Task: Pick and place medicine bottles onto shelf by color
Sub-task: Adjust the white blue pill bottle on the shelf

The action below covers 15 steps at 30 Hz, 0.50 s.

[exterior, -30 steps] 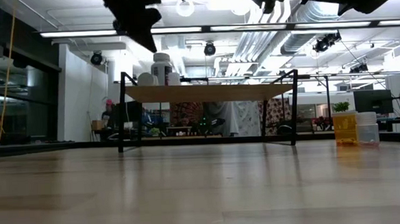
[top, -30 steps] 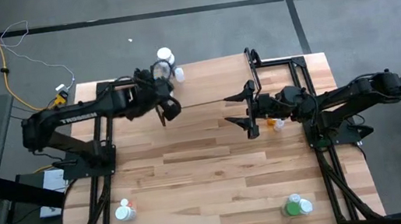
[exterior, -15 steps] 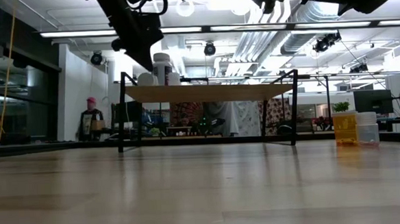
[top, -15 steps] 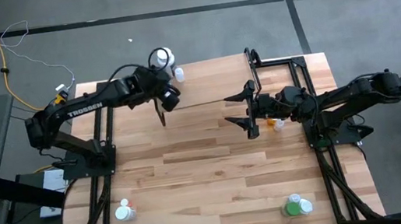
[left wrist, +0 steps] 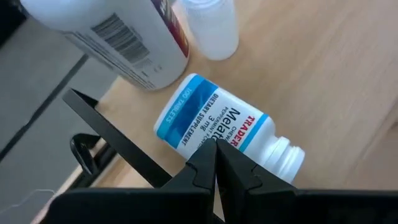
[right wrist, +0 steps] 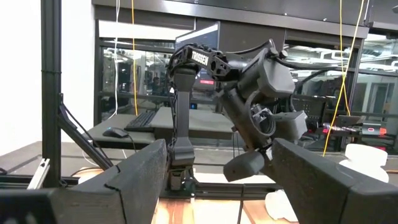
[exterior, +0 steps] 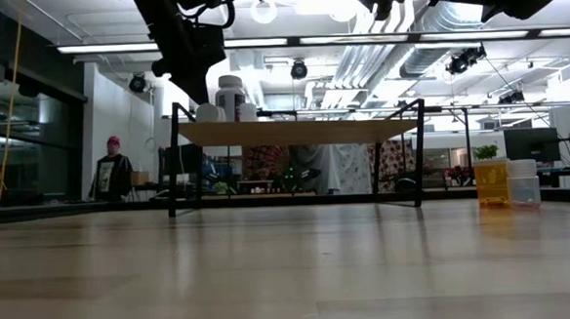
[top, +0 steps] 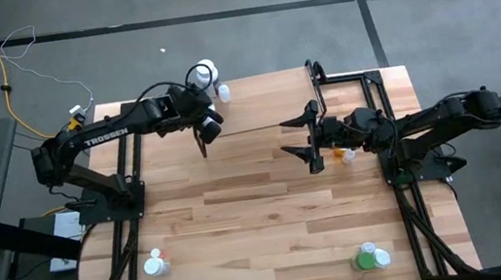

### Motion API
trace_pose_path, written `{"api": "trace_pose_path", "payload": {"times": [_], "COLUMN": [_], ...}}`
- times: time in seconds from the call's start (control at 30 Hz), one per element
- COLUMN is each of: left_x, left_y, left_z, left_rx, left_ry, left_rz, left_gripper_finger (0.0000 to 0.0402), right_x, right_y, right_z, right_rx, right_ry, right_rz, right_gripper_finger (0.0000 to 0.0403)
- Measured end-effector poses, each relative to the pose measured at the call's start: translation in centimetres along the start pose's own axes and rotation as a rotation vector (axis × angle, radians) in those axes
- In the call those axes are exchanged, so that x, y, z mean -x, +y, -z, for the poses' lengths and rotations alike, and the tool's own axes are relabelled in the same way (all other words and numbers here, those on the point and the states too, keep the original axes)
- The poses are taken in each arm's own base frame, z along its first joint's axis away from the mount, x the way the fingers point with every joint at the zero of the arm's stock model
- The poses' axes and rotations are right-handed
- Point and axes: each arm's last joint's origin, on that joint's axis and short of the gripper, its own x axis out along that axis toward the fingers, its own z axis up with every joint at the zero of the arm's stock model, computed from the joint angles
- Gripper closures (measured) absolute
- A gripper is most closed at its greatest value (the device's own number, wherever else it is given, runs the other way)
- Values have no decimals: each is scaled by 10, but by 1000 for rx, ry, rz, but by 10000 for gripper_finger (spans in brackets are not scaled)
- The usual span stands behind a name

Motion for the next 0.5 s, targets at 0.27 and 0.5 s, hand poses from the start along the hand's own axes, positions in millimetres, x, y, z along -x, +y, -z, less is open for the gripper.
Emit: {"api": "trace_pose_path", "payload": {"times": [0.27, 0.5], "left_x": [6, 12], "left_y": [-15, -30], "left_z": [2, 0], "left_rx": [-32, -45], "left_ry": [-10, -61], "left_rz": [57, 111], "left_gripper_finger": [401, 401], "right_x": [0, 0], "right_y": [0, 0], "right_z": [0, 0], "right_rx": [0, -1], "right_ry": [0, 0], "right_rz": [0, 0], "right_gripper_finger": [119, 119]}}
